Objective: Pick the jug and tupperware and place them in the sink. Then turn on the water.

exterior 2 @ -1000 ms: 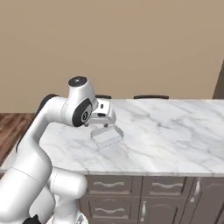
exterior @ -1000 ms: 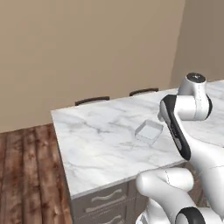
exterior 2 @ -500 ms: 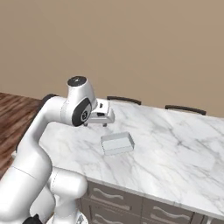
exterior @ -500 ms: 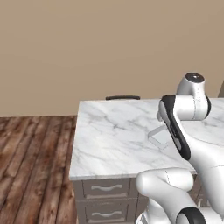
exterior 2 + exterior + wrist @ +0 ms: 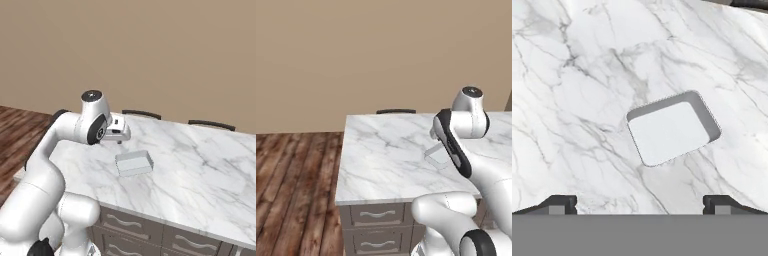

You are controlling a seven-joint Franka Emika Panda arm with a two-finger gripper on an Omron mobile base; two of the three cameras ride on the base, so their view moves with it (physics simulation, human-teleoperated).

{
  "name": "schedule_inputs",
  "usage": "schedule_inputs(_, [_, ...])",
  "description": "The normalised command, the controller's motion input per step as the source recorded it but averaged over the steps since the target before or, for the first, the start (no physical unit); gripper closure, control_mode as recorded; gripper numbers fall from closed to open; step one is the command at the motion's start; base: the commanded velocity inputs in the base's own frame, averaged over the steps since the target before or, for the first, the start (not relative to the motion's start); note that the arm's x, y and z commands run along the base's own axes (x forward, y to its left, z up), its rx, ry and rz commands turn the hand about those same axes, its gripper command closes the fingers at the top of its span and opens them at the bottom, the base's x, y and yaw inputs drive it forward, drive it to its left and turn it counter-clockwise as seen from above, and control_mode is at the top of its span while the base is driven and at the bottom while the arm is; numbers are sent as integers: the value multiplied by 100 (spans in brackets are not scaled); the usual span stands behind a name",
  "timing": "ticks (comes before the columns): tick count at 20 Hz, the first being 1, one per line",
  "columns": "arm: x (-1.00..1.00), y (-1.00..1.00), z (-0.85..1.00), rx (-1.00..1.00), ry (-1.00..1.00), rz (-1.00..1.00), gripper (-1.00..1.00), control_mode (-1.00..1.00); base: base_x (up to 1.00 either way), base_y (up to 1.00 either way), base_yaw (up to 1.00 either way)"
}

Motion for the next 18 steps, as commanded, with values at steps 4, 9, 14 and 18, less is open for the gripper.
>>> schedule_inputs(4, [94,-59,-58,22,0,21,-100,-100,0,0,0])
schedule_inputs(9, [86,-61,-28,7,3,15,-100,-100,0,0,0])
schedule_inputs(14, [45,-28,0,-9,17,3,-100,-100,0,0,0])
schedule_inputs(18, [26,-9,0,-20,35,0,-100,-100,0,0,0])
